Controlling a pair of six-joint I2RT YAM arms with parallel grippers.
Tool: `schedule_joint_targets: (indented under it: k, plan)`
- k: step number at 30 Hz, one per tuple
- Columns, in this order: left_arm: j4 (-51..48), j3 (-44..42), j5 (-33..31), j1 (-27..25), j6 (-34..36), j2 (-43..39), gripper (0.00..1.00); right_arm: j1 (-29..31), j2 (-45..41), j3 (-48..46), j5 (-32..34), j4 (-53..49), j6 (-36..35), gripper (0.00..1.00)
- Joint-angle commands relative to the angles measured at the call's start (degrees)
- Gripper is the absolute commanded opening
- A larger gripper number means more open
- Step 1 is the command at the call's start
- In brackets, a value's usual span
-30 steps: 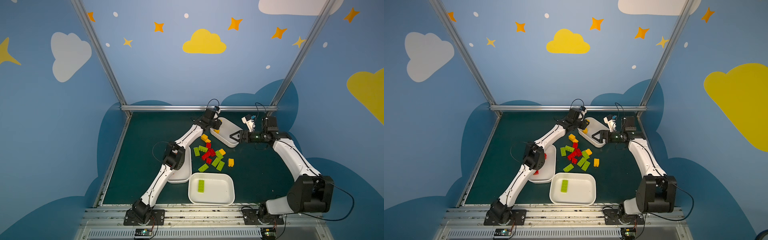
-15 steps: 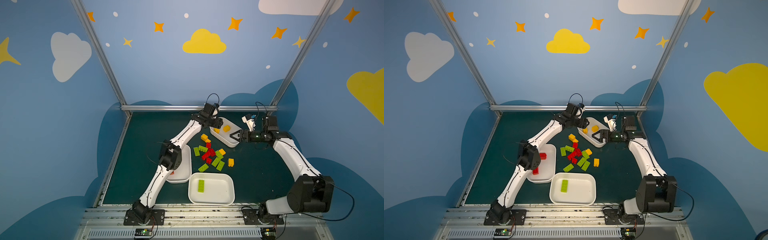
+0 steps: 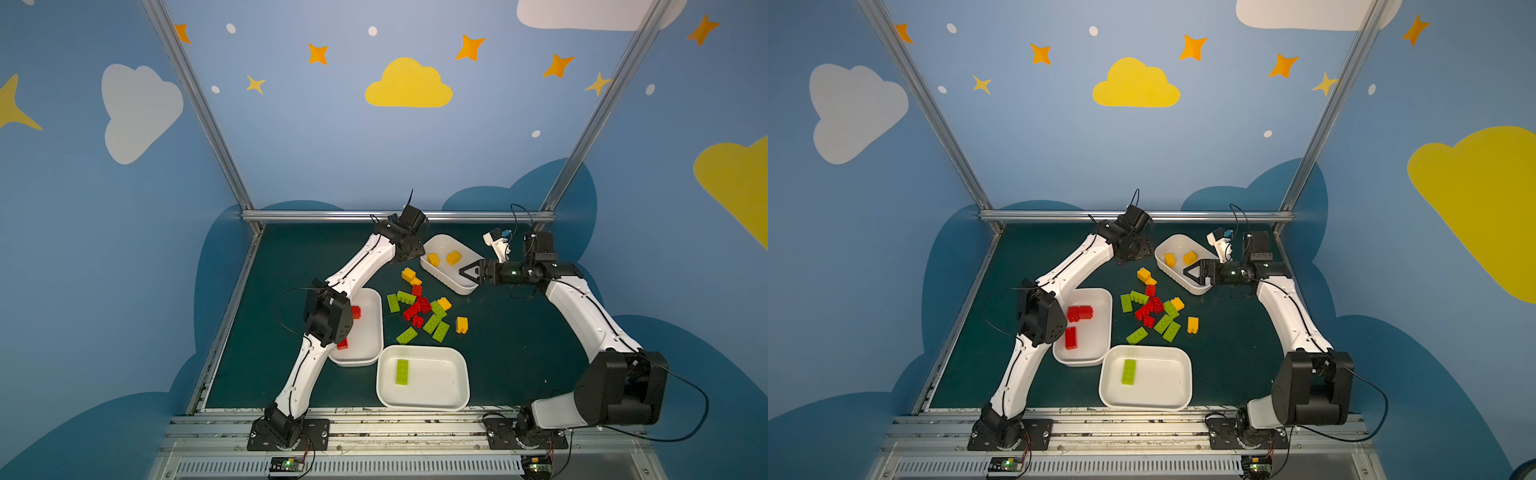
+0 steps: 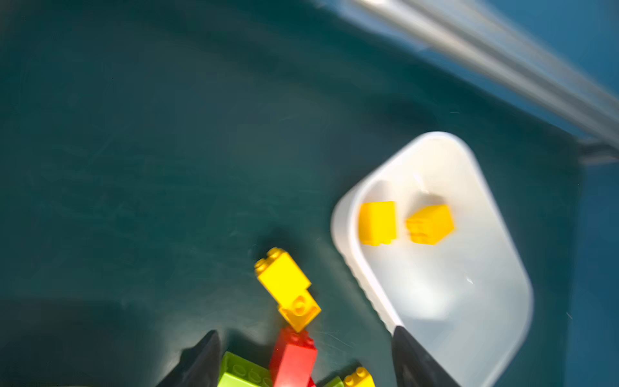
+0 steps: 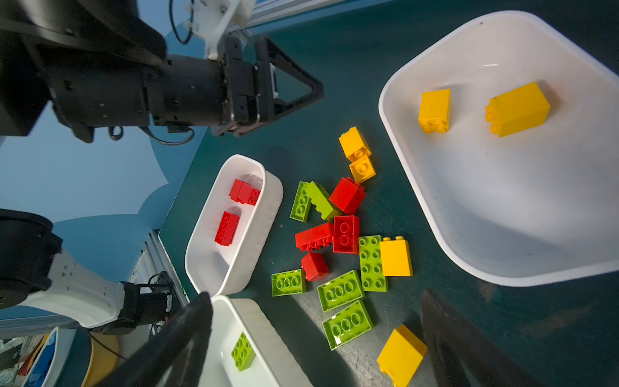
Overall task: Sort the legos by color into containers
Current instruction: 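Reach the left gripper to the pile and grasp a small yellow brick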
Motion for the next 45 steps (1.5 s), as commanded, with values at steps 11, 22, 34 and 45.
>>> schedule_joint_targets:
  k: [11,22,34,45]
  plan:
    - [-3.56,5.64,2.34,1.69,-13.23,10.18,0.79,1.13,0.63,0.42,0.03,-1.12,-0.98,0.95]
    - [-4.28,10.91,4.27,2.10,-11.52,14.97,0.75,1.31,2.09,1.47,-0.29,-1.53,-1.41,0.95]
    - [-5.32,11.24,5.58,0.97,-9.66,16.58,0.68,1.27,2.84,2.15,-0.62,-1.83,-1.91,0.95]
    - [-7.21,11.26,3.82,0.89,-7.32,16.53,0.51,1.18,2.61,1.91,-0.68,-1.96,-1.87,0.95]
